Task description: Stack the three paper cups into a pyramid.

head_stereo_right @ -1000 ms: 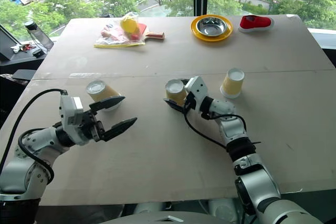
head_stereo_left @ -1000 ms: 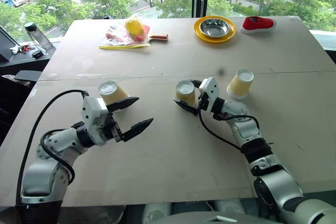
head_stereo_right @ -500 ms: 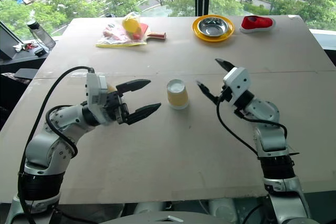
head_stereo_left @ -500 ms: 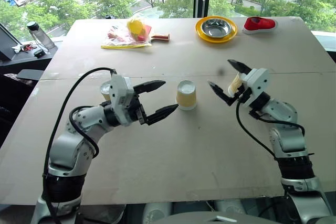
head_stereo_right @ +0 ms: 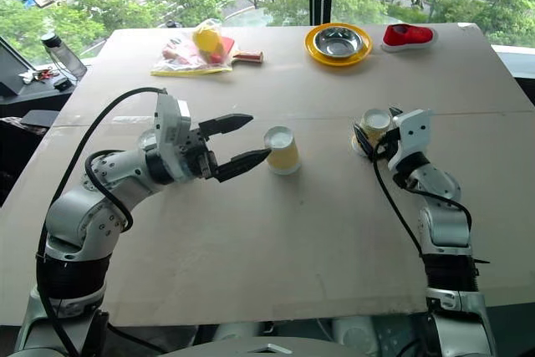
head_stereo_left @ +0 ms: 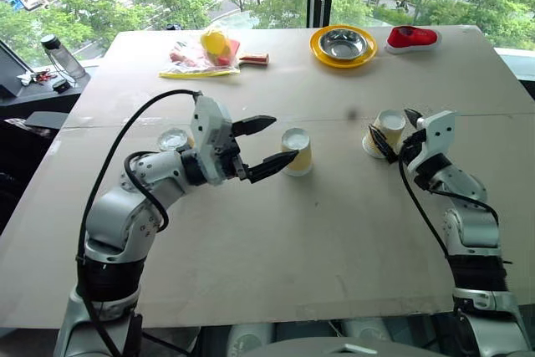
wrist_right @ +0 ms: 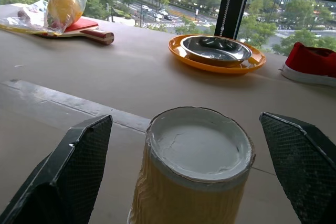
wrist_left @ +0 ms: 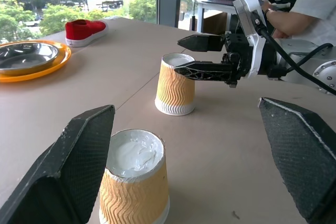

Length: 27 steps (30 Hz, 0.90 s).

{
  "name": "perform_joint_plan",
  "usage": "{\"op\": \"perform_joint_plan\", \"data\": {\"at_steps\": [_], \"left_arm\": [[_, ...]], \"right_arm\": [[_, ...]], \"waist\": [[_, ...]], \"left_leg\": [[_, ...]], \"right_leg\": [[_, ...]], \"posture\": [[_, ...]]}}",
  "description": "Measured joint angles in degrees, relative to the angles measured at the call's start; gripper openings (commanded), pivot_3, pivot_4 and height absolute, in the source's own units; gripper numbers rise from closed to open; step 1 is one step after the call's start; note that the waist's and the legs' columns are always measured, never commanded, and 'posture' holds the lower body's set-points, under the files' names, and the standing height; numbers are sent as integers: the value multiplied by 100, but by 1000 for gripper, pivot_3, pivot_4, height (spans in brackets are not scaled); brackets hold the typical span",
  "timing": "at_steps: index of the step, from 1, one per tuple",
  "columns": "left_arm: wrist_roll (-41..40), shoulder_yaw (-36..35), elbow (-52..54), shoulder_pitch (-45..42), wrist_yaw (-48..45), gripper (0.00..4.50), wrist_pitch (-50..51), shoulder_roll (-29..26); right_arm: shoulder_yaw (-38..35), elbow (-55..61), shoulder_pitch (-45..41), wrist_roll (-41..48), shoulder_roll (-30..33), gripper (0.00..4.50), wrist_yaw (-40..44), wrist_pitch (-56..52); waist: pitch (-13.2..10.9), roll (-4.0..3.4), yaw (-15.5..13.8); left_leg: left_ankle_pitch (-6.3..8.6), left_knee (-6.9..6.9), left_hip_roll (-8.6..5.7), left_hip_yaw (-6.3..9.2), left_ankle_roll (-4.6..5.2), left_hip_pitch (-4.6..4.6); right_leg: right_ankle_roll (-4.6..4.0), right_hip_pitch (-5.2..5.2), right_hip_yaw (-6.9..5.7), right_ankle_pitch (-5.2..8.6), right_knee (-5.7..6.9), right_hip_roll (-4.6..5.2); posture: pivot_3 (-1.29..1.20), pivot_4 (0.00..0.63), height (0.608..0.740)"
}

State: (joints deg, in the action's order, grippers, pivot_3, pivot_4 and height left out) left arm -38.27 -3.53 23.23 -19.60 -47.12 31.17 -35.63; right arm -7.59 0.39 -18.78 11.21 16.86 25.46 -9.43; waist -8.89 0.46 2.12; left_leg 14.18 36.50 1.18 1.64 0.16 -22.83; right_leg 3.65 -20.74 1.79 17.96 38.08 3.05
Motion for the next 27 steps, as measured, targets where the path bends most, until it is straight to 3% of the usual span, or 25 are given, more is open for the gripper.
{"op": "perform_joint_plan", "data": {"at_steps": [6, 8, 12, 13, 20, 27], "left_arm": [[-14, -2, 99, -24, -12, 4500, 109, -106], [-14, -4, 99, -25, -15, 4500, 115, -118], [-14, -4, 99, -51, -36, 4500, 119, -119], [-14, -4, 99, -60, -43, 4500, 119, -120], [-5, -5, 99, -60, -125, 4500, 90, -139], [38, -110, 116, 360, -190, 4500, 35, -341]], "right_arm": [[-10, -248, -165, 103, -193, 4446, -206, -200], [-11, -253, -175, 124, -195, 3943, -208, -200], [-10, -256, -178, 166, -216, 2243, -203, -192], [-8, -256, -178, 166, -217, 2131, -203, -192], [100, -212, -178, 247, -224, 2132, -63, -207], [813, 423, -182, 470, -219, 2132, 505, -543]], "waist": [[0, -1, 0], [0, -1, 0], [0, -1, 0], [0, -1, 0], [-1, -1, 10], [0, -1, 16]], "left_leg": [[-7, 0, -1, 0, -13, 0], [-8, 0, -1, 0, -13, 0], [-7, 0, -1, 1, -13, 0], [-7, 0, -1, 1, -13, 0], [-7, 0, -1, 0, -13, 0], [-5, 0, 2, 1, -9, 0]], "right_leg": [[0, -1, 0, 0, 0, -2], [0, -1, 1, 0, 0, -2], [0, -1, 0, 0, 1, -2], [0, -1, 0, 0, 1, -2], [0, -1, 1, 0, 1, -3], [0, -4, 1, 0, 1, -4]], "posture": [[0, 150, 740], [0, 150, 740], [0, 150, 740], [0, 150, 740], [0, 150, 740], [0, 150, 740]]}}
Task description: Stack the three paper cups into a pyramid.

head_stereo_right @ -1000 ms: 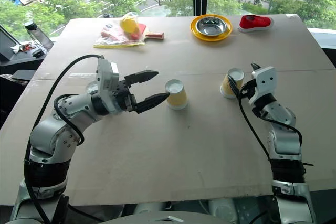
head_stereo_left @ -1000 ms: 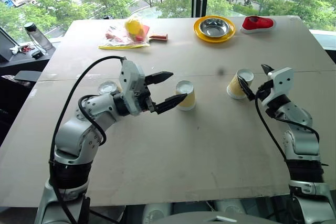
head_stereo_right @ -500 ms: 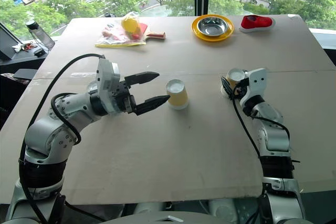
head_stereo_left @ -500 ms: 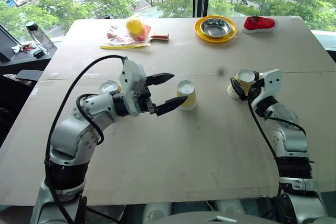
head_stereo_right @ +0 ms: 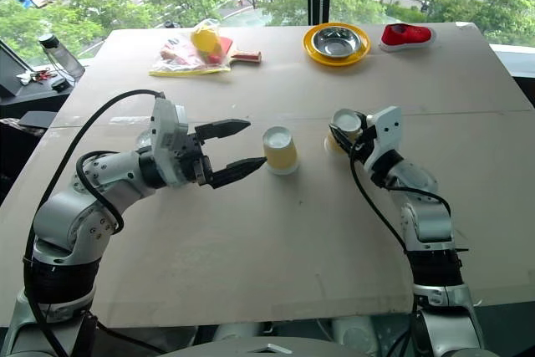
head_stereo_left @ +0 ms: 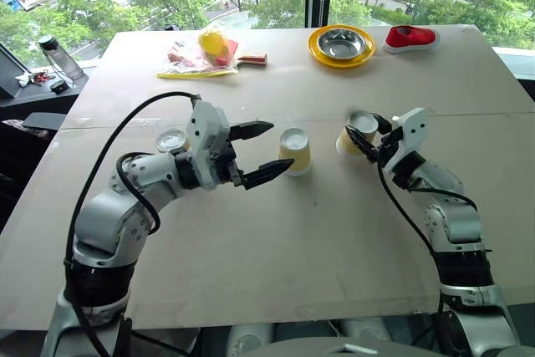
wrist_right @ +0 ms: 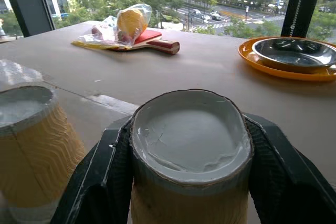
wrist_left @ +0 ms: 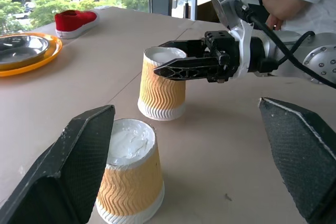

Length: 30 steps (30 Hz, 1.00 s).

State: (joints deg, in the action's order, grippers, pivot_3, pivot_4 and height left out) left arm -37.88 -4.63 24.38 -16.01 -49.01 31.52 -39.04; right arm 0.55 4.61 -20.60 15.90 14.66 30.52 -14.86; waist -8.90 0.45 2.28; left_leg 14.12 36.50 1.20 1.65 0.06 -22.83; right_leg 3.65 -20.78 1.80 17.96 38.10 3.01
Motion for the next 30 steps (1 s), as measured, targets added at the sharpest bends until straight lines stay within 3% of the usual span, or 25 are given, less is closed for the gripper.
{"op": "perform_joint_plan", "data": {"at_steps": [10, 24, 29, 30], "left_arm": [[66, -437, 214, 958, 19, 4500, -139, -192], [69, -446, 246, 1011, 76, 4500, -206, -192], [69, -446, 258, 1013, 139, 4500, -207, -192], [69, -446, 262, 1013, 143, 4500, -207, -192]], "right_arm": [[527, -57, 8, -197, 4, 2132, 170, 11], [595, 53, 20, -117, 20, 2132, 293, -230], [630, 85, 55, -34, 12, 4449, 406, -319], [636, 85, 63, -30, 7, 4449, 410, -318]], "waist": [[0, 1, -24], [0, 1, -13], [0, 1, -13], [0, 1, -14]], "left_leg": [[9, 0, 1, 3, 16, 0], [10, 0, 1, 3, 17, 0], [10, 0, 1, 3, 18, 0], [10, 1, 1, 3, 18, 0]], "right_leg": [[0, 0, -3, 0, 1, 3], [0, 0, -3, 0, 1, 3], [0, 0, -3, 0, 1, 3], [0, 0, -3, 0, 1, 3]], "posture": [[0, 150, 740], [0, 150, 740], [0, 150, 740], [0, 150, 740]]}}
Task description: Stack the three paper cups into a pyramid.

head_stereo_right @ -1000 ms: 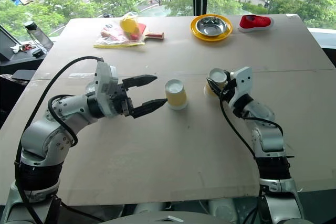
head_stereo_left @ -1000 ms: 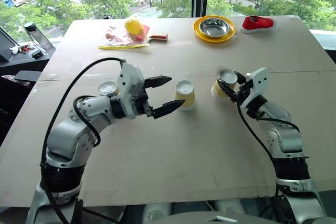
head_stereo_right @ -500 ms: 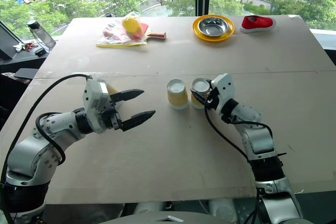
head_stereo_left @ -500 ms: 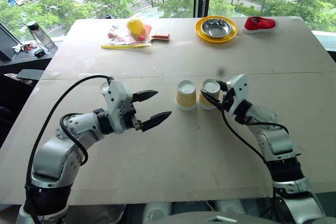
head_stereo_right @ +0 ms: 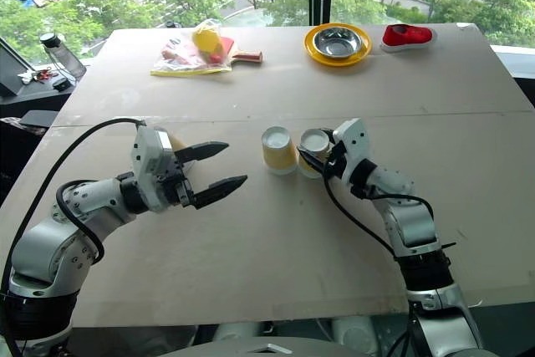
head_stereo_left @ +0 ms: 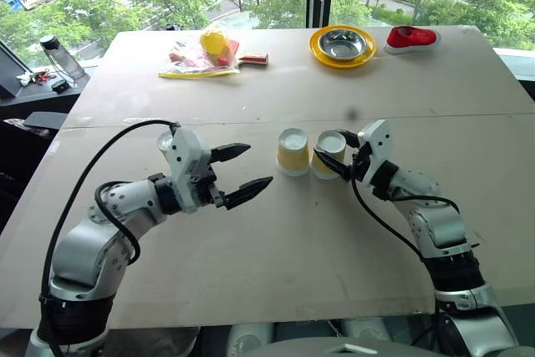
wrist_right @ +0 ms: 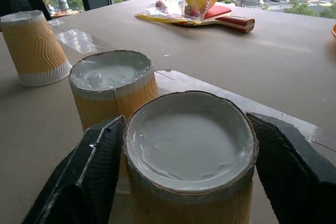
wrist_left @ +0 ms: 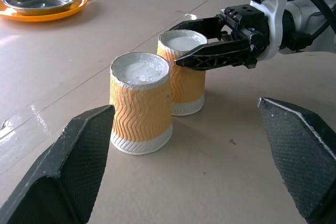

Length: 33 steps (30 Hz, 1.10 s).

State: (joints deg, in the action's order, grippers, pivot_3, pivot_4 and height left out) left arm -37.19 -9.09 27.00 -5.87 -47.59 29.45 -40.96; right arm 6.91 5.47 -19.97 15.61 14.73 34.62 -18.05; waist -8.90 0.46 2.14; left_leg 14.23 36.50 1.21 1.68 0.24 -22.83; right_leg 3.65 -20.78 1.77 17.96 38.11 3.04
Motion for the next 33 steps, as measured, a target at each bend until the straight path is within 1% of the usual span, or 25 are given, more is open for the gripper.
{"op": "perform_joint_plan", "data": {"at_steps": [5, 7, 10, 11, 12, 13, 16, 18, 20, 22, 24, 28, 33], "left_arm": [[-7, -32, 151, 107, 64, 4500, -69, 57], [-13, -159, 433, 453, 118, 4500, -257, 240], [128, -270, 698, 963, 399, 4500, -692, 717], [283, -280, 751, 1138, 568, 4500, -878, 905], [536, -319, 842, 1459, 895, 4500, -1175, 1306], [584, -319, 843, 1525, 951, 4500, -1226, 1367], [1140, -383, 842, 1903, 1576, 4500, -1698, 1931], [1582, -437, 755, 2056, 2111, 4500, -2063, 2382], [1886, -583, 522, 2026, 2547, 4500, -2286, 2616], [2151, -888, 154, 1907, 2958, 4500, -2407, 2671], [2279, -1017, -122, 1676, 3143, 4500, -2479, 2659], [2369, -1063, -633, 1231, 3232, 4500, -2588, 2534], [2362, -987, -1210, 915, 3114, 4500, -2643, 2468]], "right_arm": [[-27, 11, 1, -99, 76, 4449, 0, 280], [-121, 155, 101, -9, 269, 4449, 134, 304], [-371, 440, 203, 342, 535, 4449, 436, 262], [-443, 566, 217, 519, 607, 4449, 563, 216], [-541, 777, 287, 745, 752, 4449, 763, 185], [-571, 810, 303, 781, 777, 4449, 792, 182], [-732, 1014, 480, 1183, 995, 4449, 1173, 162], [-880, 1200, 782, 1547, 1248, 4449, 1605, 162], [-1036, 1228, 1116, 1825, 1435, 4449, 2099, 303], [-1227, 1232, 1507, 2062, 1701, 4449, 2555, 338], [-1425, 1233, 1696, 2191, 1826, 4449, 2742, 350], [-1625, 1334, 1951, 2343, 1903, 4449, 2901, 452], [-1650, 1714, 2263, 2400, 1901, 4449, 2860, 498]], "waist": [[0, 0, 2], [0, 0, 4], [0, -1, -13], [2, 1, -13], [2, 0, -12], [4, 4, -15], [7, 7, -33], [8, 10, -83], [11, 16, -152], [11, 17, -174], [12, 16, -168], [14, 20, -157], [14, 21, -156]], "left_leg": [[0, 0, 0, 0, 0, 0], [0, -2, 2, -6, -1, -1], [1, -3, 3, -5, 1, -3], [1, -1, 4, -2, 2, -1], [2, -1, 4, -6, 3, 4], [2, -1, 3, -5, 3, 5], [2, 1, 1, -3, 4, 6], [3, 4, -1, -1, 4, 5], [3, 7, -2, 4, 4, 4], [2, 10, -3, 9, 4, 4], [3, 15, -3, 9, 4, 5], [3, 28, -5, 15, 4, 9], [2, 29, -5, 21, 4, 7]], "right_leg": [[0, 0, 1, 0, -1, 1], [0, 0, 6, 0, -5, 5], [0, 0, 5, 0, -8, 8], [-1, 1, 3, -1, -5, 6], [-1, 6, 8, -1, -4, 8], [-1, 7, 7, -1, -4, 7], [-2, 12, 5, -1, -5, 9], [-1, 18, 2, -1, -10, 11], [-1, 20, -6, -1, -11, 9], [-1, 23, -12, -1, -9, 7], [-2, 27, -12, -1, -6, 7], [-1, 38, -18, -1, -4, 4], [-1, 38, -23, -1, -5, 2]], "posture": [[0, 150, 740], [0, 150, 740], [0, 150, 740], [0, 150, 740], [0, 150, 740], [0, 150, 740], [0, 150, 740], [0, 150, 740], [0, 150, 740], [0, 150, 740], [0, 150, 740], [0, 150, 740], [0, 150, 740]]}}
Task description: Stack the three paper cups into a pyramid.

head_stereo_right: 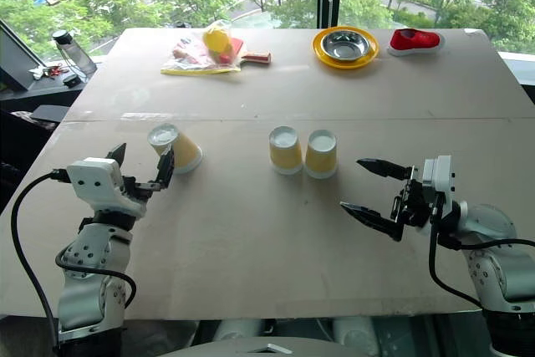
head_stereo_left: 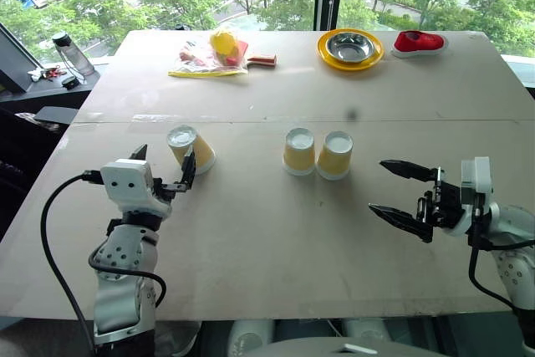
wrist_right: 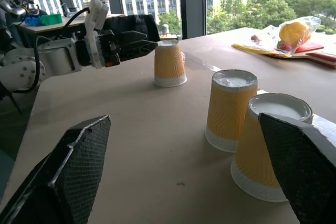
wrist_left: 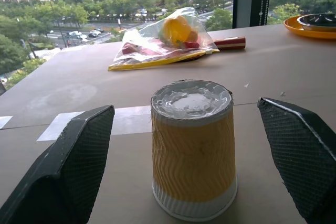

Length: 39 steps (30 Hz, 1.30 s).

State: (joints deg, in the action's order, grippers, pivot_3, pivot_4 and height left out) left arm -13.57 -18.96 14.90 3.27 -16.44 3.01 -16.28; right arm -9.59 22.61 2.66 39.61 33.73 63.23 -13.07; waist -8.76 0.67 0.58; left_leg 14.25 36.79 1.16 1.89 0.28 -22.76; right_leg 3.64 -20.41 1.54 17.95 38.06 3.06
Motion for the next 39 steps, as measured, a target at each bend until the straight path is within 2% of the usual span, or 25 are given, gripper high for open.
{"op": "perform_joint_plan", "data": {"at_steps": [8, 17, 20, 23, 24, 32, 39], "left_arm": [[8, 133, -905, -593, -204, 4500, -243, -156], [129, 355, -1269, -1088, -174, 4500, -379, -149], [115, 354, -1318, -1133, -135, 3780, -386, -142], [108, 353, -1318, -1106, -128, 2599, -433, -137], [108, 353, -1321, -1095, -128, 2430, -453, -137], [169, 366, -1331, -1130, -83, 2430, -469, -178], [207, 426, -1451, -1699, -249, 2430, -507, -383]], "right_arm": [[-28, 301, 195, 87, -47, 4449, -144, 117], [-6, 547, 191, 168, -50, 4449, -333, 60], [9, 561, 162, 191, -57, 4500, -377, 56], [12, 561, 158, 193, -58, 4500, -396, 56], [12, 561, 157, 196, -58, 4500, -402, 55], [17, 560, 113, 221, -58, 4500, -436, 38], [13, 553, 101, 232, -84, 4500, -435, 68]], "waist": [[1, 1, -2], [1, 2, 6], [1, 2, 4], [1, 2, -2], [1, 2, -2], [1, 2, -2], [1, 2, -21]], "left_leg": [[0, 4, -2, 2, 0, 0], [0, 5, -3, 5, -1, 0], [0, 5, -2, 5, -1, 0], [0, 5, -2, 5, -1, 0], [0, 5, -2, 5, -1, 0], [0, 6, -2, 6, -1, 0], [0, 7, -16, 8, -1, -1]], "right_leg": [[0, 4, -3, 0, 0, 2], [1, 6, -5, 0, 0, 2], [1, 5, -6, 0, 0, 2], [1, 6, -6, 0, -1, 3], [1, 6, -6, 0, -1, 3], [1, 6, -7, 0, 0, 3], [1, 8, -10, 0, 0, 3]], "posture": [[0, 150, 740], [0, 150, 740], [0, 150, 740], [0, 150, 740], [0, 150, 740], [0, 150, 740], [0, 150, 740]]}}
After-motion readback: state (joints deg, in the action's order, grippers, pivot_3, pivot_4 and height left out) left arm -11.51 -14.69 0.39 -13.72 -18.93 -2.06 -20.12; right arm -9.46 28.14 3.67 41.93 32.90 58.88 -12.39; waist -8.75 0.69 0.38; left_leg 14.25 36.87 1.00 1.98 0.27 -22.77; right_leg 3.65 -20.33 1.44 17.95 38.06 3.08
